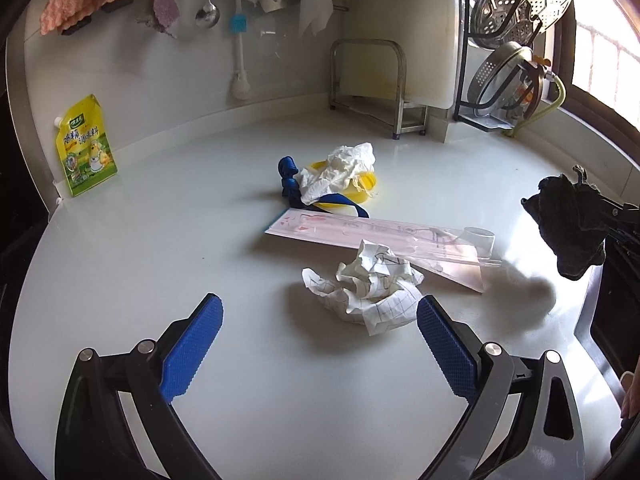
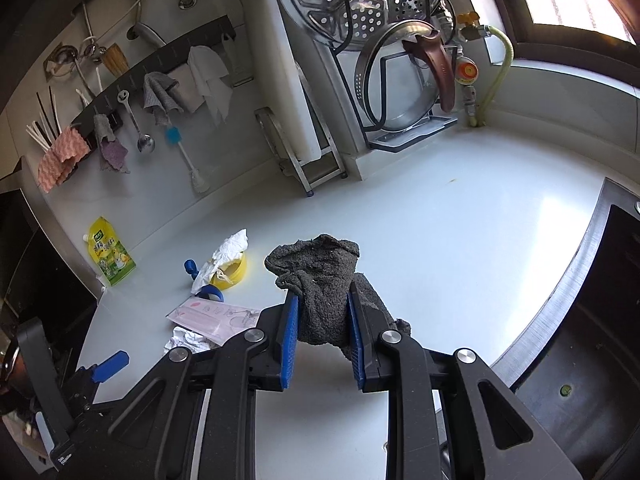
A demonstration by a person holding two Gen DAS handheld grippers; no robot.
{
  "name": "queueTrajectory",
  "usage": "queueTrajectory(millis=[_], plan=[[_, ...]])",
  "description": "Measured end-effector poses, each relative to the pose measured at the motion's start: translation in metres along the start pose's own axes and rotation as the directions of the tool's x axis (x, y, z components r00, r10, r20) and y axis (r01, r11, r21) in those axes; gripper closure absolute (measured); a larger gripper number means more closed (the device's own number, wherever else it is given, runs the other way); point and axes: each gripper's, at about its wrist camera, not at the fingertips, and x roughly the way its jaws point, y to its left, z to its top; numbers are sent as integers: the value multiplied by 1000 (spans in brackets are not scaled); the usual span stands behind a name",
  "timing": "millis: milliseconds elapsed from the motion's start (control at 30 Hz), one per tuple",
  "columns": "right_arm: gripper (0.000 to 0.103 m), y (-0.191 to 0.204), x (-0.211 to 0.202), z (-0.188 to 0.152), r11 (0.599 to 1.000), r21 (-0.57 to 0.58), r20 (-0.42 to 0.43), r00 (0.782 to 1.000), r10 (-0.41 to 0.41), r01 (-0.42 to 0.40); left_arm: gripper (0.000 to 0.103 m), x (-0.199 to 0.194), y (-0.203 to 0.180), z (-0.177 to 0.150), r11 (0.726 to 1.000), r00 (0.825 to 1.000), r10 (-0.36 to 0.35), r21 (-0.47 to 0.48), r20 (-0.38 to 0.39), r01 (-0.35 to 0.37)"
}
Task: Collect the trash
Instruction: 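Grasp the grey sock with the right gripper while the left gripper grasps crumpled white paper, then carry the paper with the left gripper and the sock with the right gripper over the basket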
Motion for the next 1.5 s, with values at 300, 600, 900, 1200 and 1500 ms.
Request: queueTrajectory(millis=[300, 600, 900, 1200, 1500], plan=[[81, 2, 2, -2, 1000, 0, -11, 1000, 11, -11, 7, 23, -15, 8, 1000, 997, 0, 15, -72, 1], [81, 1, 3, -2, 1000, 2, -17, 1000, 19, -19, 9, 40, -22, 17, 1000, 993, 17, 23, -115, -14], [81, 3, 7, -3, 1000, -2, -30, 999, 19, -19, 53, 45, -23, 15, 999, 990, -24, 31, -137, 29], [81, 5, 10, -6, 1000, -13, -40, 999, 12, -13, 59, 24, -16, 5, 999, 995, -32, 31, -93, 35], [81, 27, 1, -19, 995, -97, -24, 1000, -5, 2, 59, -27, -1, -9, 998, 1000, 31, 57, 4, -31]])
